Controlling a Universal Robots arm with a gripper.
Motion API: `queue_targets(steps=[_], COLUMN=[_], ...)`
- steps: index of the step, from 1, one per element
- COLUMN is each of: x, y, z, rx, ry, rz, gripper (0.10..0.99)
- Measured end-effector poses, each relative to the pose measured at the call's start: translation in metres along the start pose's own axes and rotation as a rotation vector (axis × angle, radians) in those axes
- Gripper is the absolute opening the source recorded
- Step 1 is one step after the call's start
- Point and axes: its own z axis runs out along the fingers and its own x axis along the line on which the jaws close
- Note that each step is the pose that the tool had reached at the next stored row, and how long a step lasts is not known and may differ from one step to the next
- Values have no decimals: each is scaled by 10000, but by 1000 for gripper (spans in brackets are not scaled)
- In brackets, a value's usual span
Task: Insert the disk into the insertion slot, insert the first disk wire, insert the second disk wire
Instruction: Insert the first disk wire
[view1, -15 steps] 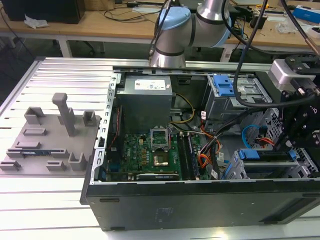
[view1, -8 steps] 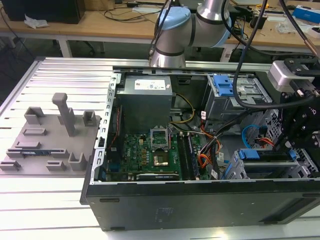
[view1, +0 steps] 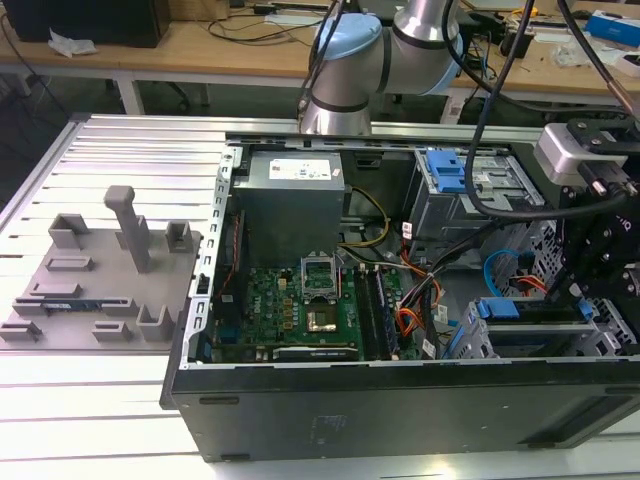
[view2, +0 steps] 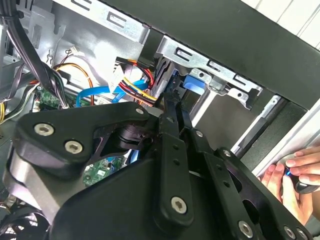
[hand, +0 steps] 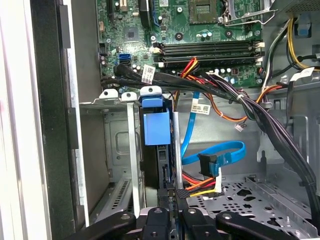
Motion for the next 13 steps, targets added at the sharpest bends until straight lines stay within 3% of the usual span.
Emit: queue_targets(steps=[13], x=[3], y=[-1], z=[46], rx=[-30], ry=[2], rz=[-1], gripper=[165])
